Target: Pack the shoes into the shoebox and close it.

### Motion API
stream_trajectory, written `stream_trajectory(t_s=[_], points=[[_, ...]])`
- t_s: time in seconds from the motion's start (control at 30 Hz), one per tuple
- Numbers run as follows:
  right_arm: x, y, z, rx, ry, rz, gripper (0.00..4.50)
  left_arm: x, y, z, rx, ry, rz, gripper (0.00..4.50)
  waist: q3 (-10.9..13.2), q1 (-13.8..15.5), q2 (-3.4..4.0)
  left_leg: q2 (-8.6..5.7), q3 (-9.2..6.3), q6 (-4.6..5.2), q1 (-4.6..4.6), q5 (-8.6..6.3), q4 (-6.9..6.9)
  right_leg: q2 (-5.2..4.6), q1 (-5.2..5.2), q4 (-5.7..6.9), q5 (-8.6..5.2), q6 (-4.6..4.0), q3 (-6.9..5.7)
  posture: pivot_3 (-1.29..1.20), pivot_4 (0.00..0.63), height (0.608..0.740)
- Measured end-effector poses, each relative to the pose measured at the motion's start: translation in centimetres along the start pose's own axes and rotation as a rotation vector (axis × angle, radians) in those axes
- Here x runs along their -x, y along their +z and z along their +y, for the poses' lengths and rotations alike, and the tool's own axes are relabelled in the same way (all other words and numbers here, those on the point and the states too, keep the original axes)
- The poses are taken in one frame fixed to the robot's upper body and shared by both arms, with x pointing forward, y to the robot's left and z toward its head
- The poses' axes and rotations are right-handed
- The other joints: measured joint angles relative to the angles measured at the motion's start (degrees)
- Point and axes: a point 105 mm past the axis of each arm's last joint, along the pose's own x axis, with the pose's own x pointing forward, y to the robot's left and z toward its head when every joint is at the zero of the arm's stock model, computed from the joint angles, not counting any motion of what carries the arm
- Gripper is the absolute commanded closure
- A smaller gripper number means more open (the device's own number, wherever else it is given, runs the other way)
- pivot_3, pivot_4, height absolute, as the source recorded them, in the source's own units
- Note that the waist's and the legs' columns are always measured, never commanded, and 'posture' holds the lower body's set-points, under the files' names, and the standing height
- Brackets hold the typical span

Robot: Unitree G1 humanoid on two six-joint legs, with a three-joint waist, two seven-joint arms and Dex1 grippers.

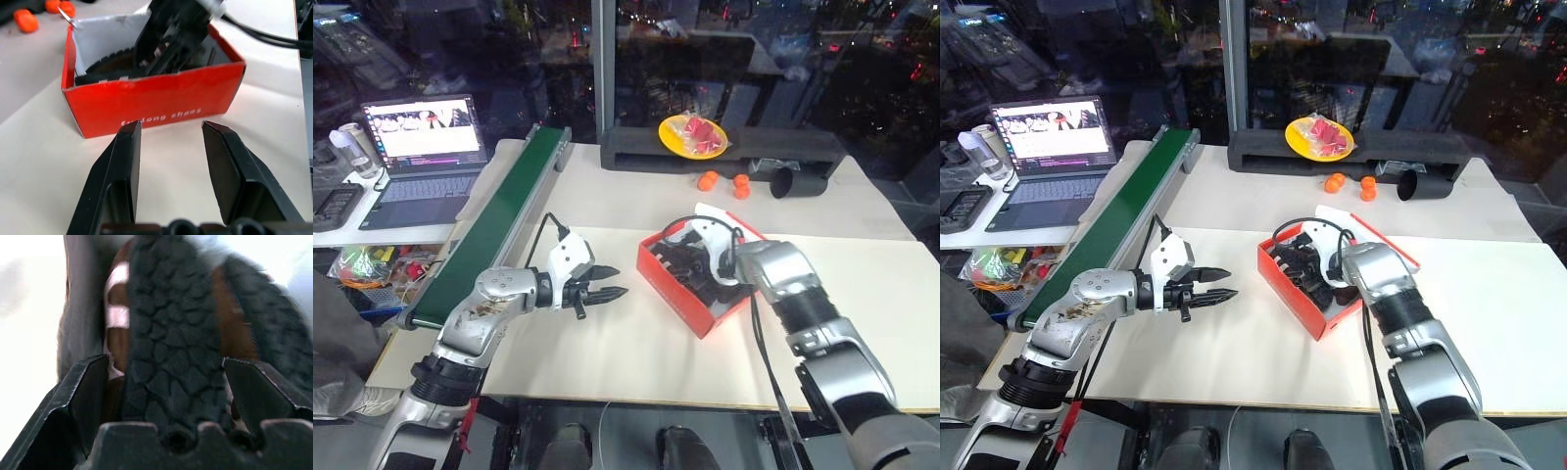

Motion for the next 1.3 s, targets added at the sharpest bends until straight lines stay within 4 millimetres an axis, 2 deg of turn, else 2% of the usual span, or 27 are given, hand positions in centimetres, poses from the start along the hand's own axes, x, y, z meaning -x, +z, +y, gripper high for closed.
stream_trajectory(t_s=[0.07,0.13,0.17,0.27,0.33,0.4,0.43,0.53,0.63,0.8,1.03,1.2,1.3], points=[[3.2,2.6,-0.4,-0.050,-0.040,-0.124,0.08,0.0,0.0,0.1,-0.006,0.004,0.001,2.39,0.0,0.0,0.08,0.00,-0.01,0.15,-0.23,-0.09,-0.20,0.03,-0.28,-0.04,-0.11,0.04,-0.02,0.00,0.150,0.740],[6.2,4.2,-1.2,-0.106,-0.086,-0.222,0.02,0.0,0.1,0.2,-0.014,0.010,-0.002,2.39,0.1,0.3,0.09,0.01,-0.08,0.23,-0.49,-0.14,-0.22,0.04,-0.44,-0.11,-0.12,0.04,-0.13,0.00,0.150,0.740],[7.4,4.6,-1.8,-0.129,-0.119,-0.256,0.02,0.0,0.1,0.3,-0.015,0.013,-0.004,2.39,0.1,0.3,0.09,0.00,-0.07,0.23,-0.54,-0.14,-0.22,0.02,-0.45,-0.16,-0.12,0.04,-0.14,0.00,0.150,0.740],[10.4,4.5,-3.6,-0.200,-0.225,-0.308,0.00,-0.1,0.1,0.4,-0.011,0.015,-0.006,1.75,0.1,0.3,0.09,-0.11,-0.03,0.22,-0.59,-0.14,-0.11,-0.10,-0.41,-0.26,-0.12,0.06,-0.13,0.00,0.150,0.740],[11.9,3.4,-5.1,-0.254,-0.304,-0.317,0.00,-0.5,0.3,0.3,0.002,0.006,-0.025,1.01,0.1,0.5,0.09,-0.12,-0.03,0.22,-0.57,-0.13,0.01,-0.11,-0.31,-0.27,-0.10,0.09,-0.14,0.00,0.150,0.740],[13.0,1.4,-6.5,-0.292,-0.393,-0.282,0.00,-0.6,0.5,0.3,0.006,-0.003,-0.032,0.25,0.1,0.6,0.09,-0.13,-0.03,0.21,-0.53,-0.13,0.05,-0.11,-0.25,-0.28,-0.09,0.10,-0.13,0.00,0.150,0.740],[13.3,0.2,-7.0,-0.310,-0.426,-0.254,0.00,-0.6,0.4,0.3,0.007,-0.004,-0.032,0.08,0.1,0.5,0.09,-0.13,-0.03,0.21,-0.50,-0.13,0.05,-0.11,-0.24,-0.27,-0.09,0.10,-0.11,0.00,0.150,0.740],[14.3,-2.2,-7.9,-0.318,-0.511,-0.183,0.00,-0.8,0.5,0.2,0.010,-0.012,-0.038,0.08,0.1,0.0,0.15,-0.13,-0.02,0.22,-0.48,-0.13,0.03,-0.09,-0.27,-0.24,-0.09,0.11,-0.06,0.00,0.150,0.740],[15.8,-3.8,-8.3,-0.245,-0.605,-0.119,0.00,-1.2,1.0,0.3,0.005,-0.019,-0.048,0.08,0.1,-0.2,0.16,-0.12,-0.04,0.22,-0.43,-0.13,0.00,-0.07,-0.26,-0.21,-0.10,0.12,-0.07,0.00,0.150,0.740],[15.8,-5.2,-7.7,-0.188,-0.630,-0.062,0.00,-1.8,1.2,0.0,0.006,-0.040,-0.060,0.08,0.1,-0.4,0.15,-0.12,-0.05,0.23,0.11,-0.14,-0.01,-0.07,0.35,-0.31,-0.15,0.15,-0.09,0.00,0.150,0.740],[15.3,-10.7,-8.2,-0.092,-0.720,0.233,0.00,-2.0,0.8,0.1,0.006,-0.038,-0.040,0.08,0.1,0.0,0.15,-0.14,-0.04,0.23,0.15,-0.15,0.00,-0.10,0.40,-0.35,-0.16,0.15,-0.06,0.00,0.150,0.740],[12.9,-14.2,-9.1,-0.079,-0.691,0.373,0.00,-2.4,0.9,-0.1,-0.010,-0.050,-0.039,0.08,0.1,-0.2,0.15,-0.14,-0.03,0.23,0.17,-0.14,0.00,-0.08,0.41,-0.33,-0.16,0.15,-0.03,0.00,0.150,0.740],[10.8,-16.2,-10.1,-0.146,-0.666,0.398,0.00,-2.4,1.0,0.1,-0.020,-0.046,-0.036,0.08,0.1,-0.3,0.15,-0.14,-0.02,0.23,0.20,-0.14,0.03,-0.07,0.45,-0.35,-0.16,0.16,-0.03,0.00,0.150,0.740]])
